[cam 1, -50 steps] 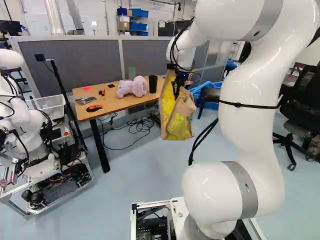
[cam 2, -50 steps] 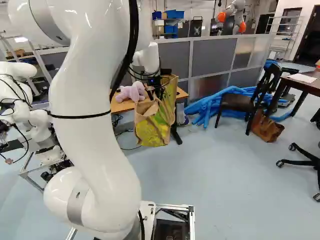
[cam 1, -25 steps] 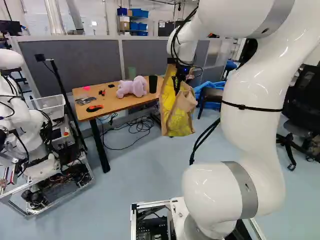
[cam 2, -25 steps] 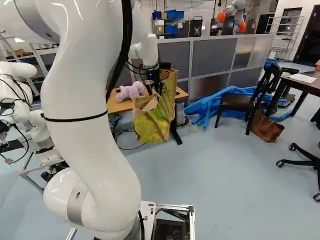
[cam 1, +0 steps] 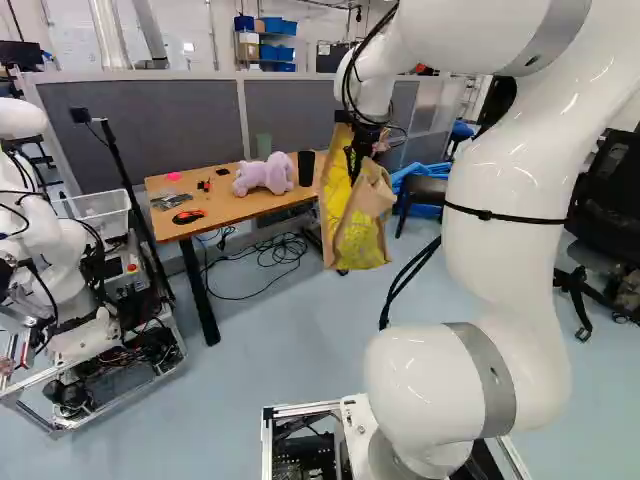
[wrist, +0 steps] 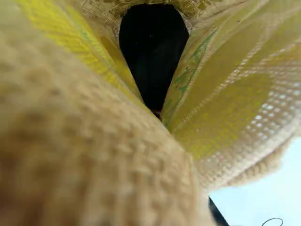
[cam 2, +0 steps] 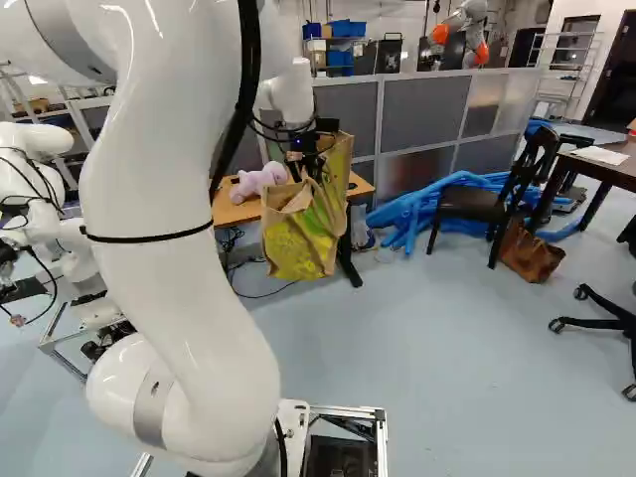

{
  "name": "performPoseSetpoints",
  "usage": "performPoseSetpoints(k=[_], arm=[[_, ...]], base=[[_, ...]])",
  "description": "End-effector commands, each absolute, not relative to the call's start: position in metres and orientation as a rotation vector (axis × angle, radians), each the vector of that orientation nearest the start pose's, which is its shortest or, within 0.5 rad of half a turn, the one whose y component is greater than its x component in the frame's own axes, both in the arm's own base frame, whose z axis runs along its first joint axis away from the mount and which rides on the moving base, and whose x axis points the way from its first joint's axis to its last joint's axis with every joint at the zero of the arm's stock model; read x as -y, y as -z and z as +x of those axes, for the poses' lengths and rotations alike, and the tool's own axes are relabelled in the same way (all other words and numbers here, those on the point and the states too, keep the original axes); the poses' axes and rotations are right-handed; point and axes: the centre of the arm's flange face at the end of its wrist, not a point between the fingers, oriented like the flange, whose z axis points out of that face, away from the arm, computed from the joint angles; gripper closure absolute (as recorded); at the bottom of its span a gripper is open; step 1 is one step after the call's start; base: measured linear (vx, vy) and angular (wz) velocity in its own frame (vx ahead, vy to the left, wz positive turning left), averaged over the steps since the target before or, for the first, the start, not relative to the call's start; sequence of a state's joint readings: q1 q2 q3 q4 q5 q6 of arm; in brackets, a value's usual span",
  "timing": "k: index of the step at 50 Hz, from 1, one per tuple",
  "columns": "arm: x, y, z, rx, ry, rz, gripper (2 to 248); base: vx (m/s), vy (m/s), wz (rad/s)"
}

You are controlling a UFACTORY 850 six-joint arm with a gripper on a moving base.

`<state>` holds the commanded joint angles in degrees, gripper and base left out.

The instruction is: Pick up the bag on the ground and place it on the table

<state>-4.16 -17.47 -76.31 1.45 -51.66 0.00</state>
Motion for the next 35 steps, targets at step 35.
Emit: performPoseSetpoints(k=[35], arm=[[0.038,-0.576,0.570,-0.129,0.131,-3.117,227]], base=[[0.000,0.000,0.000]])
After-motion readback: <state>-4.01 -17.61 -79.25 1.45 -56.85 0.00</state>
